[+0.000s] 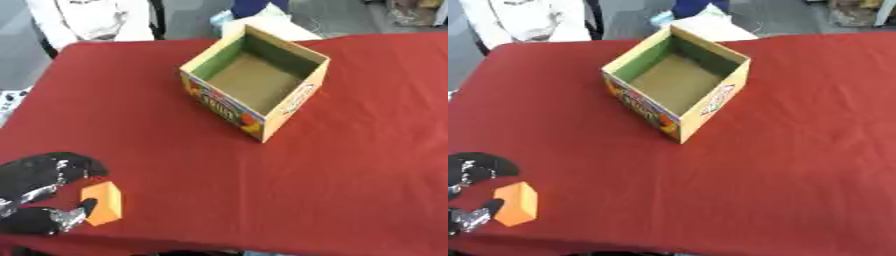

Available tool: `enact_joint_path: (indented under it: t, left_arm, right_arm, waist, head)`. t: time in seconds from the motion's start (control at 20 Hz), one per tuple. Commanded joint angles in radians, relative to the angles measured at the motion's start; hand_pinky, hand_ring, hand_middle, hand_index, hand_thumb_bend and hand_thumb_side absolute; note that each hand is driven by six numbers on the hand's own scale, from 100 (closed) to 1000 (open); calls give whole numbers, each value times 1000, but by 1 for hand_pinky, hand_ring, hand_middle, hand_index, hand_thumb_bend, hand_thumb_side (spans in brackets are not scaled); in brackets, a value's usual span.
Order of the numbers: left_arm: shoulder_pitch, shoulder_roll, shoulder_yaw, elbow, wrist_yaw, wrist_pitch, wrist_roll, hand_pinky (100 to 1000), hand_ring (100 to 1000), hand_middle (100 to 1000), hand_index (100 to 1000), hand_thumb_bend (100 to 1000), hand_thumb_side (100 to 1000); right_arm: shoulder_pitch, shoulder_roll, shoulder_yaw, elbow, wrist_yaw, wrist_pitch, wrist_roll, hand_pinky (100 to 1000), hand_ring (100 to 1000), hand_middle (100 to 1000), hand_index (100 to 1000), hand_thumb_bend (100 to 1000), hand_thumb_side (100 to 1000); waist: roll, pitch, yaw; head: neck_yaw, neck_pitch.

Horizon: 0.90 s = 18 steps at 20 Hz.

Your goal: Pick up objects on the table and place them in the box.

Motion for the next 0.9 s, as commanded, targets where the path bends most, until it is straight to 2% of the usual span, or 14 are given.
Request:
enact_joint_path:
  t: [0.05, 0.6, 0.9]
  left_arm:
    - [2, 23, 6, -12, -13, 17, -11, 950, 954, 870, 992, 151, 1000]
    - [2, 15, -1, 24, -59, 46, 11, 951, 959, 872, 991, 227, 1000]
    - [-8, 10, -12, 60, -90, 49, 29, 954, 963, 874, 983, 233, 1000]
  right_arm:
    - [-6, -21, -4, -15, -7, 0, 4, 624, 739, 509, 700, 100, 794]
    - [-6, -16, -2, -15, -10, -1, 10, 623, 739, 506, 697, 100, 795]
    - [-6, -11, 2, -15, -13, 1, 17, 622, 739, 504, 696, 100, 798]
  waist:
    - [-2, -7, -1]
    - [-4, -3, -6]
    - [-5, 0, -10]
  head:
    - [2, 9]
    - [4, 8]
    - [6, 5]
